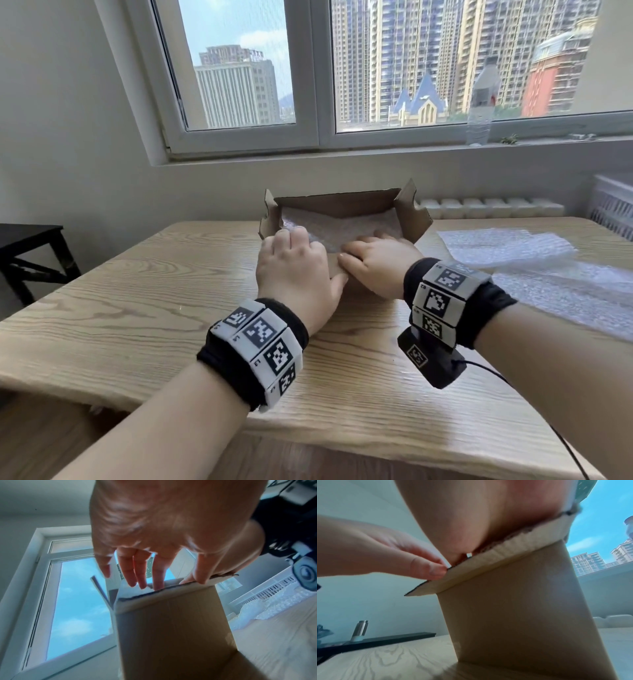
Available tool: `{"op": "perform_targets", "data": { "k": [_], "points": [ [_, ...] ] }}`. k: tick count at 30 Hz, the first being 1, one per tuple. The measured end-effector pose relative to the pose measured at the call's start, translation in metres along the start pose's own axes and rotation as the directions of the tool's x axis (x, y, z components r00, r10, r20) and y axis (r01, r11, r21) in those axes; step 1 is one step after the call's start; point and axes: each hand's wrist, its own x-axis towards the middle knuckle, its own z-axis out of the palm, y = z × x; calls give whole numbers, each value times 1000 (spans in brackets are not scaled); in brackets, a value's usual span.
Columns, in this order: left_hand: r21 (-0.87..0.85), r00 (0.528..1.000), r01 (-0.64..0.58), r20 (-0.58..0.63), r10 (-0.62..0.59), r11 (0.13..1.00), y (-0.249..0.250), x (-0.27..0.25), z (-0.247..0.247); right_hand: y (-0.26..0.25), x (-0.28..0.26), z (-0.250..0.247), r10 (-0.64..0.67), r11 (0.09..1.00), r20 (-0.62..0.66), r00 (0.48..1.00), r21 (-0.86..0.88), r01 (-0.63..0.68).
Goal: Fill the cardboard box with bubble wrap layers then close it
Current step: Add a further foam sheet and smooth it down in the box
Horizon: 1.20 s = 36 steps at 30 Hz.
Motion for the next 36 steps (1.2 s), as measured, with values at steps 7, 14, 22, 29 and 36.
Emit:
{"op": "perform_targets", "data": {
  "k": [7, 14, 22, 29, 36],
  "points": [
    [-249, 994, -25, 97, 50, 968, -1, 44, 3, -2, 5, -6, -3, 1000, 81, 997, -3, 3],
    [-193, 889, 144, 455, -41, 971, 4, 76, 17, 1, 17, -14, 60, 993, 93, 994, 93, -69],
    [-203, 857, 192, 511, -63, 960, 3, 98, 19, 10, 54, -14, 168, 975, 194, 967, 111, -191],
    [-197, 836, 161, 547, -28, 967, -3, 117, 31, 13, 73, -10, 146, 989, 172, 974, -10, -146],
    [-142, 920, 49, 392, 11, 989, -2, 112, 40, 13, 79, -10, 171, 985, 142, 975, -60, -164]
  ]
}}
